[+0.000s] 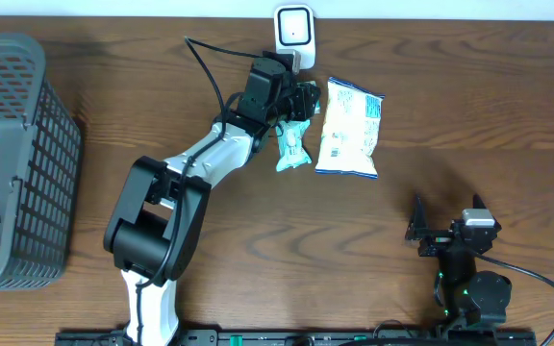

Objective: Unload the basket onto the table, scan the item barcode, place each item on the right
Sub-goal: 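Carry the green tissue pack to the scanner and release it, then reach the left gripper into the basket and grasp the dark green Zam-Buk tin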

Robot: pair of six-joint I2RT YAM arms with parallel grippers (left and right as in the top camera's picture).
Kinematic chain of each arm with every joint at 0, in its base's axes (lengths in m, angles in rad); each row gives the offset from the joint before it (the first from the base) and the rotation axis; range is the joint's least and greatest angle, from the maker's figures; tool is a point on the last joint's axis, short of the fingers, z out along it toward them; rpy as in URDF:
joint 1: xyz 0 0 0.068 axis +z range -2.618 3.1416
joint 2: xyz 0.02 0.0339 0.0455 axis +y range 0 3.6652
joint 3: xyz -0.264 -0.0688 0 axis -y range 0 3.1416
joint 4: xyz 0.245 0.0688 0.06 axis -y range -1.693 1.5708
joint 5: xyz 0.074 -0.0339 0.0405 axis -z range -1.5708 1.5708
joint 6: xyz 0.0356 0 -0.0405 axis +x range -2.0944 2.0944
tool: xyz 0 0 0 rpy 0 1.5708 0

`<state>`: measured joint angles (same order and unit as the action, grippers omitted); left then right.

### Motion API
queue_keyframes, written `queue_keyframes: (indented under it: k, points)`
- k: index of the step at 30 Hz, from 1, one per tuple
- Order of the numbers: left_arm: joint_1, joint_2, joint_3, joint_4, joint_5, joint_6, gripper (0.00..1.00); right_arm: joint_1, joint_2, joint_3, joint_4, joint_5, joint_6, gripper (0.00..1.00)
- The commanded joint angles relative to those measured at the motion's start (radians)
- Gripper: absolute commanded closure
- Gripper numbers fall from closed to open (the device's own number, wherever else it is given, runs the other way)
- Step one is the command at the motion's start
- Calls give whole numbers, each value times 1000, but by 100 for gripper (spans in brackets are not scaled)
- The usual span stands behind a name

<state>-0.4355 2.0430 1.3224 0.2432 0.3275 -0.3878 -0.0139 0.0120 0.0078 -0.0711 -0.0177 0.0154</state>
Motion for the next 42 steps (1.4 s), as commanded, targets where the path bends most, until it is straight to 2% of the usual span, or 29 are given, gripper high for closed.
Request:
queue_keyframes:
  k: [1, 7, 10, 14, 15, 19, 21, 22, 23, 27, 31, 37, 42]
  points:
    - [29, -115, 4, 5, 8, 10, 48, 2, -5, -2, -3, 8, 10, 1]
    - [145, -349, 4, -96, -66, 12, 44, 2, -5, -2, -3, 8, 10, 1]
    - [244, -488, 4, -243, -175, 85, 42, 2, -5, -2, -3, 8, 10, 1]
    - [380, -619, 4, -425, -338, 197, 34, 2, -5, -2, -3, 8, 10, 1]
    - [448, -669, 4, -478, -439, 242, 34, 2, -5, -2, -3, 8, 10, 1]
    - [594, -750, 4, -521, -633, 261, 34, 2, -5, -2, -3, 8, 10, 1]
    - [671, -775, 4, -542, -655, 267, 34, 2, -5, -2, -3, 8, 10, 1]
    - [752, -787, 4, -570, -655, 272, 34, 2, -5, -2, -3, 8, 10, 1]
    - [787, -788, 4, -584, -654, 272, 33, 2, -5, -2, -3, 8, 10, 1]
    - [983, -751, 4, -690, -655, 290, 18, 2, -5, -2, -3, 8, 10, 1]
    - [1101, -692, 3, -780, -654, 310, 9, 2, -5, -2, -3, 8, 10, 1]
    - [1215, -571, 3, -872, -654, 315, 7, 2, -5, -2, -3, 8, 10, 1]
    - [1244, -471, 3, -902, -650, 409, 8, 2, -5, -2, -3, 8, 10, 1]
